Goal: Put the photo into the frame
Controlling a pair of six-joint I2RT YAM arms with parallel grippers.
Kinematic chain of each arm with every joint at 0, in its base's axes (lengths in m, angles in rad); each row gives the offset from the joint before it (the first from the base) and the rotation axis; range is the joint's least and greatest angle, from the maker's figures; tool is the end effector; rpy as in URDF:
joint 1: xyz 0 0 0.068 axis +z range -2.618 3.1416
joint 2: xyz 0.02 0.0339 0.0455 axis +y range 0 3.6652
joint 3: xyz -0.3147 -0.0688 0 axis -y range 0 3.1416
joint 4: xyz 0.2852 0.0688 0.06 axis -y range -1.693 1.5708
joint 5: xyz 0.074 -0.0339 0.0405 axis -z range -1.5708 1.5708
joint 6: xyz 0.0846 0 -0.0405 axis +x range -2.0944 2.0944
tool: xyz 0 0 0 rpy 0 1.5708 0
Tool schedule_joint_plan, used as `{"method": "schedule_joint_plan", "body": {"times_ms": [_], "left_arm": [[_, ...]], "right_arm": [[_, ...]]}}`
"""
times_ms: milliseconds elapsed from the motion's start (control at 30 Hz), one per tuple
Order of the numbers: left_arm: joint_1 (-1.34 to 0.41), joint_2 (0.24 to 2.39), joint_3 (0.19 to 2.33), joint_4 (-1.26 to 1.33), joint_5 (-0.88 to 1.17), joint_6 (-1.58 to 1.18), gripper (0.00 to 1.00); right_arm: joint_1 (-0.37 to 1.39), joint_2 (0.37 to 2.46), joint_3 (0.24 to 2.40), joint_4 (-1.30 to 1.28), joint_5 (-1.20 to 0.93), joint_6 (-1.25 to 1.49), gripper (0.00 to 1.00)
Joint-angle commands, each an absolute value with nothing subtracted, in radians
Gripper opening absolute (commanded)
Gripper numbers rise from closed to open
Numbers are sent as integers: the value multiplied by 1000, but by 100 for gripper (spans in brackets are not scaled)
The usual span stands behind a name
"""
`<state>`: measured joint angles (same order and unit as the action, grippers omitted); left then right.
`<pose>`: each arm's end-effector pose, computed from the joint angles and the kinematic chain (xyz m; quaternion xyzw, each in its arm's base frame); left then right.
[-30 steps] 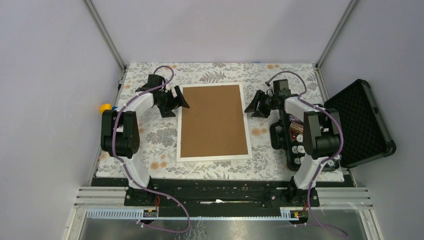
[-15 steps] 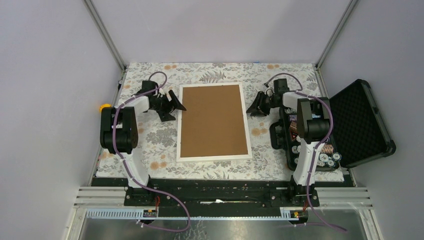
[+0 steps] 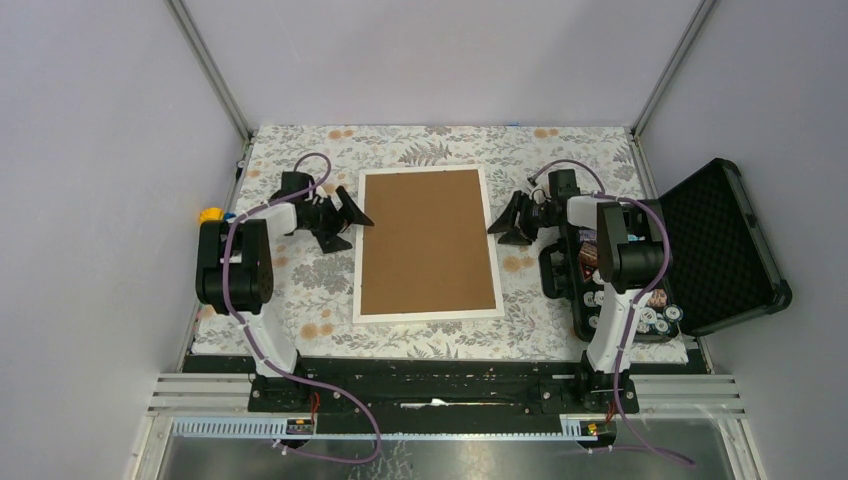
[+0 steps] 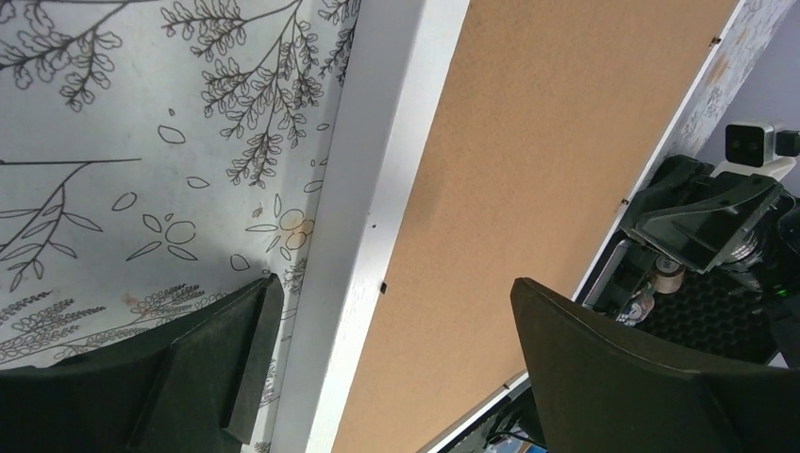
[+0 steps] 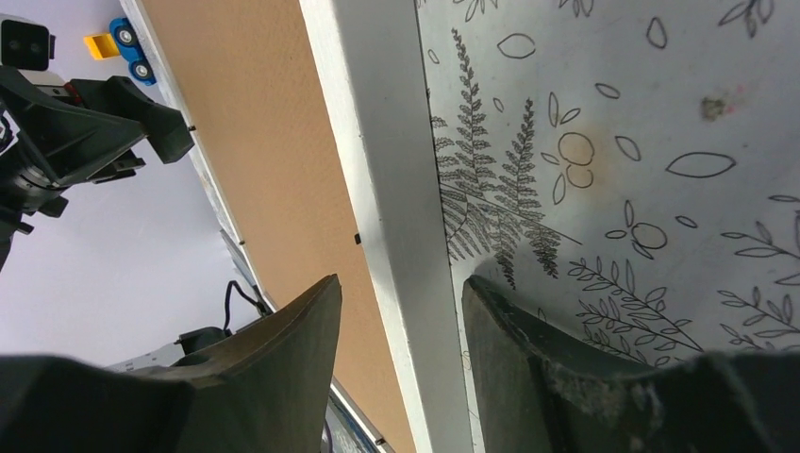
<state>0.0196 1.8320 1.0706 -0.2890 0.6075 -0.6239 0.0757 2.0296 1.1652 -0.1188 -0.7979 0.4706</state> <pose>0.4213 -0.0400 0.1397 -0.2186 0.8991 -0.3490 0.1484 0.4580 0.0955 0.1069 0.0627 0.8869 0.4300 0.1567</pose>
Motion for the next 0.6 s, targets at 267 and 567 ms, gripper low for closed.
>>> {"method": "schedule_joint_plan", "body": {"times_ms": [267,567], "left_arm": [[14,1811,1170,-322,536,-611,98],[12,1895,1212,-334,536,-561,92]], "right_arm": [[76,1986,1113,-86,-787,429,54],[47,2038,1296,-108,-799,485,63]]}}
